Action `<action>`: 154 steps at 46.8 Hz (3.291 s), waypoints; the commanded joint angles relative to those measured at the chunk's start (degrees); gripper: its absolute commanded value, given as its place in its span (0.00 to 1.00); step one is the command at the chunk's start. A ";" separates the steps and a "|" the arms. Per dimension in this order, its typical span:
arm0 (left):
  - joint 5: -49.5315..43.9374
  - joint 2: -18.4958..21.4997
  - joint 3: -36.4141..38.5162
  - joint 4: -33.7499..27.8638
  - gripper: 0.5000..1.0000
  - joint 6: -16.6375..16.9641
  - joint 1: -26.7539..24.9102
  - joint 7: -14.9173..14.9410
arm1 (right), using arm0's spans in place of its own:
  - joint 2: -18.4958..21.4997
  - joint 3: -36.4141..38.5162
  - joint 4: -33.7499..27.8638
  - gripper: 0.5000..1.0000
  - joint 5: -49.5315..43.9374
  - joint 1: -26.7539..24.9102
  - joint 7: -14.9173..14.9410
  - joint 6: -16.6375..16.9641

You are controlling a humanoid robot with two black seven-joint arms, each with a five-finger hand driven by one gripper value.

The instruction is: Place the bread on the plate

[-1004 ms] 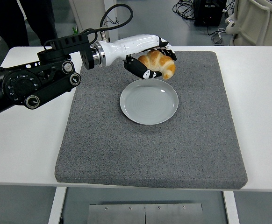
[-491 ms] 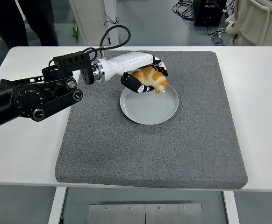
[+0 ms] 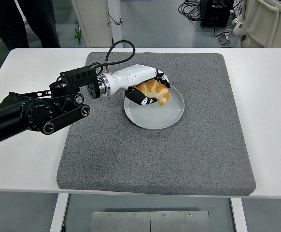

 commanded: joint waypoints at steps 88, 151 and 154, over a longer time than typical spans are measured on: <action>-0.91 -3.55 4.64 4.01 0.80 3.11 3.59 0.41 | 0.00 0.00 0.00 1.00 0.00 -0.01 0.00 0.00; -46.60 1.10 -15.75 3.57 0.94 -4.71 1.31 0.76 | 0.00 0.00 0.00 1.00 0.00 -0.01 0.00 0.00; -49.24 1.02 -15.84 4.88 0.94 -4.45 1.48 0.59 | 0.00 0.00 0.00 1.00 0.00 -0.01 0.00 0.00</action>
